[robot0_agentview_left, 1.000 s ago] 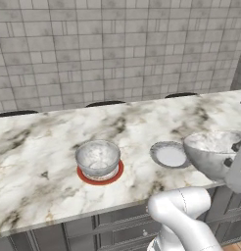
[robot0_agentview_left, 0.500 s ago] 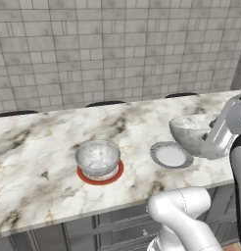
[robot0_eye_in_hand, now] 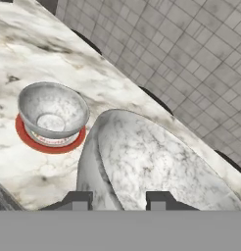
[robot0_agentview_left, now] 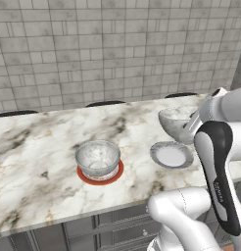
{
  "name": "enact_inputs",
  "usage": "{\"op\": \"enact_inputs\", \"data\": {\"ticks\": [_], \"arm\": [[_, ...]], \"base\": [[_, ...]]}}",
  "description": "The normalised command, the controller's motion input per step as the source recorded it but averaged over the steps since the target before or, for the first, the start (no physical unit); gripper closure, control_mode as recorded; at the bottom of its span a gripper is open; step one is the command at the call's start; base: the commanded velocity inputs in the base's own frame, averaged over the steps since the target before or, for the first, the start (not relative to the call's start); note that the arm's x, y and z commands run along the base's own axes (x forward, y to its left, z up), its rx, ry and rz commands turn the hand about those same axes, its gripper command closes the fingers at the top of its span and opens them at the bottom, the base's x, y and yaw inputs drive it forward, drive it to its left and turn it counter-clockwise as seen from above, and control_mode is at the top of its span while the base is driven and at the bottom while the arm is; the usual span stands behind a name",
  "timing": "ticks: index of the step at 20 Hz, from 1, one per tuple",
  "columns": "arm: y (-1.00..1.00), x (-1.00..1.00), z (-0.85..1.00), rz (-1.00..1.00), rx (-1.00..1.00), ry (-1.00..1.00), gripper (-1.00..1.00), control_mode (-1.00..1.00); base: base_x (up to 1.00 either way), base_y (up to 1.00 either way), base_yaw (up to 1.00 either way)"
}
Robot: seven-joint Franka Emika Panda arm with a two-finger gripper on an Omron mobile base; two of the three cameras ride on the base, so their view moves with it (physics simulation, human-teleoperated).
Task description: Move the bowls from the cabinet to the plates on the dining table.
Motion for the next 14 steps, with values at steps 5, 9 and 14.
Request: {"op": "enact_inputs", "data": {"ticks": [5, 9, 14], "arm": [[-0.06, 0.29, -0.18, -0.07, 0.00, 0.00, 1.00, -1.00], [-0.15, 0.09, -0.16, -0.10, 0.00, 0.00, 1.00, -1.00], [-0.18, 0.16, -0.38, -0.08, -0.01, 0.00, 1.00, -1.00]], "base": [[0.00, 0.00, 0.00], [0.00, 0.00, 0.00], [0.00, 0.00, 0.00]]}}
